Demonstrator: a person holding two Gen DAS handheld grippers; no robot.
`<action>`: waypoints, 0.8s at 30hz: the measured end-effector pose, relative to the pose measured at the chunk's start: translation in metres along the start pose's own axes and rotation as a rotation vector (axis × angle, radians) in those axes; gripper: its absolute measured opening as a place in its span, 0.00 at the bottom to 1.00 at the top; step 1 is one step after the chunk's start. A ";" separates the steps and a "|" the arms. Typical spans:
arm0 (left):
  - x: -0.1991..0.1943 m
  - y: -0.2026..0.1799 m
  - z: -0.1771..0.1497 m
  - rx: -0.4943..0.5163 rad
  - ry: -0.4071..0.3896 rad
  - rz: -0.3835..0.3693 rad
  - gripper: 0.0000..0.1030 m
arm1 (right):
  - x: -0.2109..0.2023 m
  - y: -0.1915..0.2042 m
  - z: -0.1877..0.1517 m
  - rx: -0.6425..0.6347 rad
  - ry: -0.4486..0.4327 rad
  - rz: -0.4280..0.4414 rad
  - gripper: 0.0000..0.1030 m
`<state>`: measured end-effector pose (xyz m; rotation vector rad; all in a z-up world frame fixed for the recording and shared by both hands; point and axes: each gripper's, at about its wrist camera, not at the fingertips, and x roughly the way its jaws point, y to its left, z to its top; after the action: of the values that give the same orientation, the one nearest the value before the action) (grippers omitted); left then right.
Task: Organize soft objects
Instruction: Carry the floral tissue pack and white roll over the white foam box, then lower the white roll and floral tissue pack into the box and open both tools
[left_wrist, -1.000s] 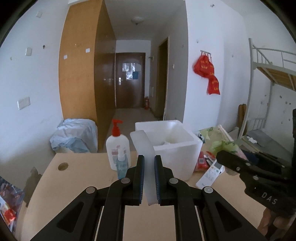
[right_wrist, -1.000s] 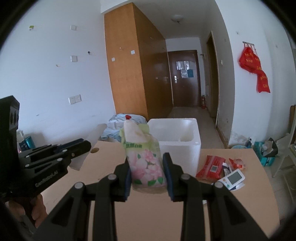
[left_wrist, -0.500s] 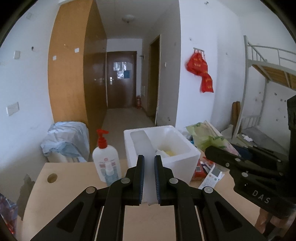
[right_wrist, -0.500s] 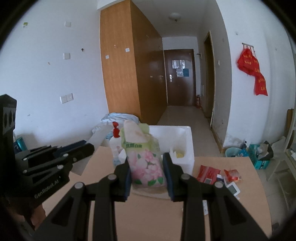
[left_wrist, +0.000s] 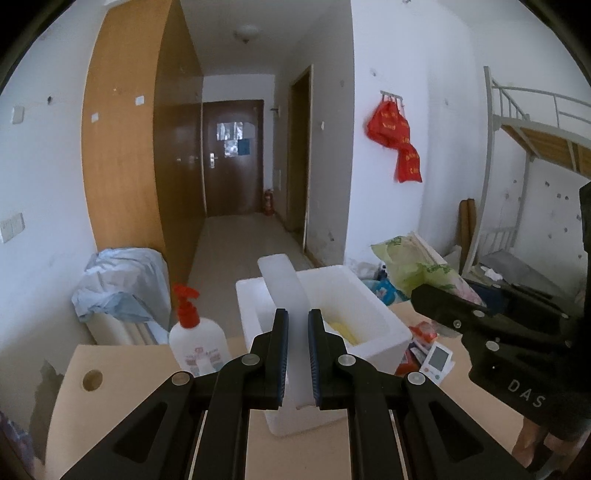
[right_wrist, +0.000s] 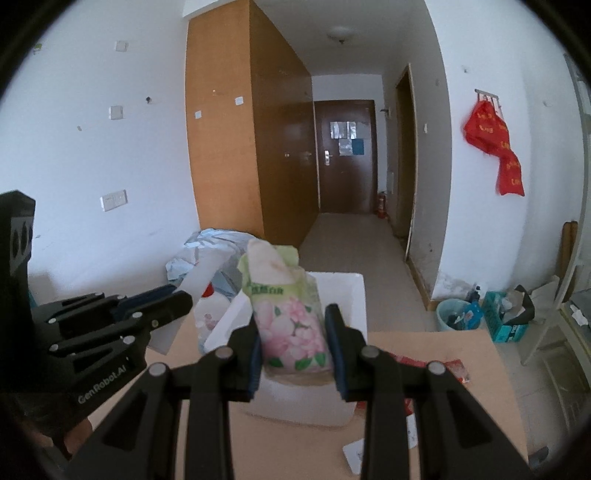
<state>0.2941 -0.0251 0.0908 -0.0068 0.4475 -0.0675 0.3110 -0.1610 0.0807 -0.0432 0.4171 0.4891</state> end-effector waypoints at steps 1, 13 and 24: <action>0.003 0.000 0.002 0.002 0.003 -0.004 0.11 | 0.004 -0.001 0.002 0.004 0.001 0.002 0.34; 0.041 0.008 0.018 0.008 0.009 -0.009 0.11 | 0.039 -0.008 0.009 0.004 0.011 -0.003 0.34; 0.081 0.007 0.016 0.030 0.035 -0.049 0.11 | 0.065 -0.020 0.006 0.031 0.048 -0.015 0.34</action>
<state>0.3742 -0.0232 0.0696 0.0126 0.4812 -0.1224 0.3741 -0.1489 0.0588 -0.0284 0.4705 0.4674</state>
